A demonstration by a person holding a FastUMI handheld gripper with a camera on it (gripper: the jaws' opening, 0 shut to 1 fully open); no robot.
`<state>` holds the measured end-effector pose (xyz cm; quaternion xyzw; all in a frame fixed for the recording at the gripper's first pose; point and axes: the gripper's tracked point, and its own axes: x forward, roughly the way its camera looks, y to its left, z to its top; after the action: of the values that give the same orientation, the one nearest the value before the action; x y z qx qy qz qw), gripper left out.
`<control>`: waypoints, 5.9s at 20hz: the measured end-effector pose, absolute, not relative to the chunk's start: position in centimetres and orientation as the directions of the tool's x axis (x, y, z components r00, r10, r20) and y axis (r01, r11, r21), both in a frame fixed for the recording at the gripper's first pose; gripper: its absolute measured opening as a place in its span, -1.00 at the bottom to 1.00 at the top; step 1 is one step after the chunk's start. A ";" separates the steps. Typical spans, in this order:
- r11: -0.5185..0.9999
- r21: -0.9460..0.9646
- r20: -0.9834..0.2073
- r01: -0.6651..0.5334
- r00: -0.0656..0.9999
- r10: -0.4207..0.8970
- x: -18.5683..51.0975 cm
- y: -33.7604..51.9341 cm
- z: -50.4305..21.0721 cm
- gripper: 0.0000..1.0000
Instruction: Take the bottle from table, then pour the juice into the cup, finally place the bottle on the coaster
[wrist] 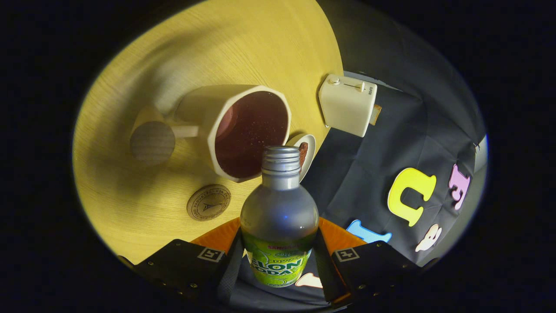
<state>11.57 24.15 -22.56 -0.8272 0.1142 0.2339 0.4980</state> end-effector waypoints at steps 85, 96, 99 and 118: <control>0.953 0.036 -0.176 -0.300 0.937 0.302 13.9 17.9 -11.7 0.54; 0.967 0.086 -0.274 -0.241 0.927 0.256 16.5 17.1 -22.4 0.55; 0.968 0.095 -0.286 -0.234 0.925 0.251 16.8 17.1 -24.0 0.55; 0.973 0.094 -0.245 -0.209 0.943 0.226 17.0 17.5 -23.9 1.00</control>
<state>16.98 17.48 -23.93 0.0333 0.1283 0.1103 0.9850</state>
